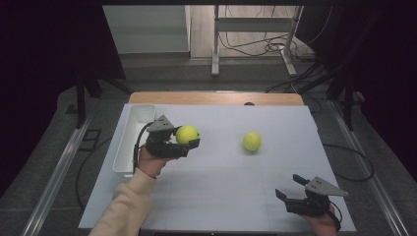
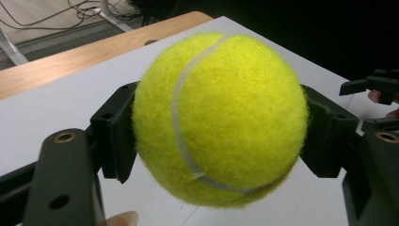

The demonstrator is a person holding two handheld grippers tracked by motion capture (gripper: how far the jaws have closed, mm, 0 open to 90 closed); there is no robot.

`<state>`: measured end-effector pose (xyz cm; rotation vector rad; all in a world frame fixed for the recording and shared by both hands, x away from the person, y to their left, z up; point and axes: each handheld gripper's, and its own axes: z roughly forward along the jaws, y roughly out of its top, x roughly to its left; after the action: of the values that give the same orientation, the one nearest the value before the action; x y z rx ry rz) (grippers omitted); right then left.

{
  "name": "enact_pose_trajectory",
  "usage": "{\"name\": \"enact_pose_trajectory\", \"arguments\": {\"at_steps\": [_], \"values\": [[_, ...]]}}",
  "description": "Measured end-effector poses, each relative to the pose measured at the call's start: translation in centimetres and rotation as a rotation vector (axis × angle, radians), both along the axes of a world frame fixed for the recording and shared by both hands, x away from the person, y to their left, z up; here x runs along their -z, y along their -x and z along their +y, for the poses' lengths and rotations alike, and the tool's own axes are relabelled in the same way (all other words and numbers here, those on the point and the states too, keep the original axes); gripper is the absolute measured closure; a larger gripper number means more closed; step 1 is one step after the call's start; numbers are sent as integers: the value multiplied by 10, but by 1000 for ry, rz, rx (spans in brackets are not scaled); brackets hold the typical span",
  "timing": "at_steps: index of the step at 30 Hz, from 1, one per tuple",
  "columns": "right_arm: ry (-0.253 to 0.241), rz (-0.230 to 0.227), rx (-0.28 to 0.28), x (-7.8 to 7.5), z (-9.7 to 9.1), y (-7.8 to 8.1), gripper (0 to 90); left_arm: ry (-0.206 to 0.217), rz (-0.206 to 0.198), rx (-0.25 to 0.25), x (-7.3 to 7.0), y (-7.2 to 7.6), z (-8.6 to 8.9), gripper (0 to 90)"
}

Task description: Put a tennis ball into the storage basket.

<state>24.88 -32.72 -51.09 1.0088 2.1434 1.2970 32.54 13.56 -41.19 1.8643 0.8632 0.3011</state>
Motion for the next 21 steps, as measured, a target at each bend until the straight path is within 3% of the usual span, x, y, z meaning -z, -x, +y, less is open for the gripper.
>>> {"name": "enact_pose_trajectory", "arguments": {"at_steps": [14,21], "values": [[3,0,2,0,0,0,138,-17,-11,-55,-11,-8,19,265],[4,0,5,0,0,0,138,-5,-10,-79,-16,-10,28,266]]}}
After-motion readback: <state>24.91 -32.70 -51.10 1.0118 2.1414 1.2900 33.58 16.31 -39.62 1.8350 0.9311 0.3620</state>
